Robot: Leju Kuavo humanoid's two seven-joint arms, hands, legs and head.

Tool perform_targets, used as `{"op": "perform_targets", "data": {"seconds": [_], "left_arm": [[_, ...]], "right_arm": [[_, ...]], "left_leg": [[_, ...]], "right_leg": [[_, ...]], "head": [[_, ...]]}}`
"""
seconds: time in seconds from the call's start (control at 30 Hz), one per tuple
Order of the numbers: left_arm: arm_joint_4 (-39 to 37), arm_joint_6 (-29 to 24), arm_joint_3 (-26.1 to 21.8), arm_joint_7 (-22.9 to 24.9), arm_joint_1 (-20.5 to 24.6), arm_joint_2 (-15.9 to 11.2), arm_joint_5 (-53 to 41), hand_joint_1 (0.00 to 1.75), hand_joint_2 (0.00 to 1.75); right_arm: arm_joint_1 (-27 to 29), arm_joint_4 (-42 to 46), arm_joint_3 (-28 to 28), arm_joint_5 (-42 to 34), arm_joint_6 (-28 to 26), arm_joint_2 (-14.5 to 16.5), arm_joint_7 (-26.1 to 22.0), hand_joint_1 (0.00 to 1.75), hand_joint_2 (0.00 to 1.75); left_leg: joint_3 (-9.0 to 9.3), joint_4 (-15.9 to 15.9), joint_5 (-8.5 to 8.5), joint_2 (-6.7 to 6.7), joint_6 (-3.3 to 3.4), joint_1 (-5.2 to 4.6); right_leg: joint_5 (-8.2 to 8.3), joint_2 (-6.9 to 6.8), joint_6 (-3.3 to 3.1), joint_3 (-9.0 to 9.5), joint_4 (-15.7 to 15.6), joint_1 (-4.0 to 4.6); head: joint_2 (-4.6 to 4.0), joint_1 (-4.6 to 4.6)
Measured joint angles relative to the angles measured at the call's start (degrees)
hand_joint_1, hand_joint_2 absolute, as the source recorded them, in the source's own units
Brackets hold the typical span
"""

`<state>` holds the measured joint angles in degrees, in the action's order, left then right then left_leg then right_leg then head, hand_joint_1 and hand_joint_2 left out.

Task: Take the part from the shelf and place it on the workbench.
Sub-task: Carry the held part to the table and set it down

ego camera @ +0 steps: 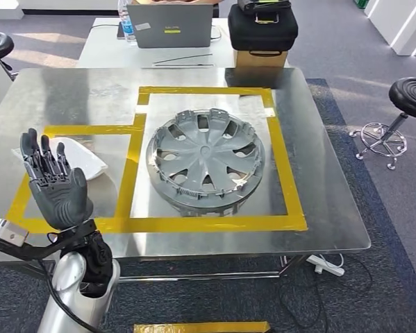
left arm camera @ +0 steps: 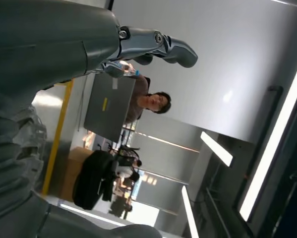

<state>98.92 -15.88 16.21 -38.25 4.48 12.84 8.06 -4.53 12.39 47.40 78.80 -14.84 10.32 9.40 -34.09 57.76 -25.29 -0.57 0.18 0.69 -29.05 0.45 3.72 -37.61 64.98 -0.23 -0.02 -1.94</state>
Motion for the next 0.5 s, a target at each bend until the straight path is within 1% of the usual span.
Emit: {"op": "perform_targets", "data": {"seconds": [0.03,0.07,0.1,0.13,0.17,0.2,0.23,0.27,0.3,0.33,0.4,0.43,0.47,0.5], "left_arm": [[0.9,0.4,0.8,-0.2,-0.8,0.0,0.3,0.0,0.0],[1.6,0.9,1.5,-0.4,-1.6,0.0,0.5,0.0,0.0],[2.3,1.4,2.1,-0.6,-2.4,-0.1,0.8,0.0,0.0],[2.8,2.1,2.6,-0.7,-3.0,-0.1,1.2,0.0,0.0],[3.3,3.0,3.1,-0.9,-3.6,-0.2,1.5,0.0,0.0],[3.8,4.2,3.7,-1.2,-4.1,-0.3,1.8,0.0,0.0],[4.3,5.6,4.4,-1.4,-4.6,-0.4,2.0,0.0,0.0],[4.8,6.9,5.1,-1.5,-5.0,-0.5,2.2,0.0,0.0],[5.2,8.0,5.8,-1.6,-5.3,-0.6,2.2,0.0,0.0],[5.5,8.8,6.3,-1.7,-5.6,-0.7,2.2,0.0,0.0],[6.1,10.1,7.2,-1.7,-6.0,-0.9,2.3,0.0,0.0],[6.5,10.8,7.6,-1.8,-6.1,-1.0,2.3,0.0,0.0],[6.9,11.6,7.8,-1.8,-6.2,-1.1,2.2,0.0,0.0],[7.2,12.4,8.1,-1.8,-6.4,-1.1,2.0,0.0,0.0]], "right_arm": [[0.0,0.0,0.0,0.0,0.0,0.0,-0.2,0.0,0.0],[0.1,0.0,0.1,-0.1,0.1,0.0,-0.5,0.0,0.0],[0.2,0.0,0.1,-0.1,0.1,0.0,-0.7,0.0,0.0],[0.3,0.0,0.2,-0.2,0.1,0.0,-0.9,0.0,0.0],[0.4,0.0,0.2,-0.3,0.0,0.0,-1.0,0.0,0.0],[0.4,0.0,0.4,-0.4,0.0,0.0,-1.2,0.0,0.0],[0.4,0.0,0.5,-0.4,0.0,0.0,-1.3,0.0,0.0],[0.3,0.0,0.6,-0.5,-0.1,0.0,-1.3,0.0,0.0],[0.3,0.0,0.7,-0.5,-0.1,0.0,-1.4,0.0,0.0],[0.2,0.0,0.7,-0.5,-0.1,0.0,-1.4,0.0,0.0],[0.3,0.0,0.9,-0.6,-0.1,0.0,-1.2,0.0,0.0],[0.3,0.0,1.0,-0.8,-0.1,0.0,-1.0,0.0,0.0],[0.3,0.0,1.1,-1.0,-0.1,0.0,-0.8,0.0,0.0],[0.3,0.0,1.2,-1.3,-0.1,0.0,-0.6,0.0,0.0]], "left_leg": [[0.01,0.0,-0.02,0.02,0.12,-0.03],[0.01,0.0,-0.04,0.03,0.17,-0.06],[0.03,0.0,-0.05,0.03,0.19,-0.09],[0.07,0.0,-0.06,0.0,0.19,-0.1],[0.15,0.0,-0.08,-0.03,0.16,-0.08],[0.26,0.0,-0.12,-0.07,0.07,-0.06],[0.34,0.1,-0.2,-0.12,-0.12,-0.15],[0.38,0.1,-0.24,-0.16,-0.39,-0.25],[0.41,0.1,-0.23,-0.19,-0.69,-0.35],[0.41,0.0,-0.17,-0.22,-1.03,-0.41],[0.47,-0.1,-0.11,-0.21,-1.66,-0.27],[0.24,0.4,-0.63,-0.18,-1.98,-0.22],[-0.47,1.9,-1.8,-0.15,-2.24,-0.21],[-1.76,4.8,-3.55,-0.11,-2.44,-0.2]], "right_leg": [[-1.9,-0.03,0.18,-1.73,3.9,-0.03],[-3.3,-0.03,0.28,-3.33,7.5,-0.06],[-3.79,-0.03,0.34,-4.26,9.6,-0.06],[-3.19,-0.03,0.33,-4.14,9.5,-0.08],[-1.68,-0.03,0.28,-2.92,7.2,-0.11],[0.27,-0.04,0.22,-0.79,3.2,-0.17],[1.64,-0.01,0.15,1.41,-0.8,-0.18],[2.56,0.06,-0.06,3.09,-3.9,-0.2],[2.87,0.15,-0.3,4.04,-5.7,-0.17],[2.72,0.25,-0.65,4.24,-6.1,-0.05],[2.98,0.3,-1.45,4.16,-6.3,-0.02],[3.11,0.27,-1.83,4.18,-6.4,-0.08],[3.25,0.21,-2.18,4.19,-6.5,-0.19],[3.32,0.15,-2.42,4.19,-6.6,-0.28]], "head": [[0.0,-0.14],[0.0,-0.17],[0.0,-0.17],[0.0,-0.19],[0.0,-0.18],[0.0,-0.19],[0.0,-0.22],[0.0,-0.19],[0.0,-0.17],[0.0,-0.16],[0.0,-0.13],[0.0,-0.05],[0.0,0.09],[0.0,0.23]]}}
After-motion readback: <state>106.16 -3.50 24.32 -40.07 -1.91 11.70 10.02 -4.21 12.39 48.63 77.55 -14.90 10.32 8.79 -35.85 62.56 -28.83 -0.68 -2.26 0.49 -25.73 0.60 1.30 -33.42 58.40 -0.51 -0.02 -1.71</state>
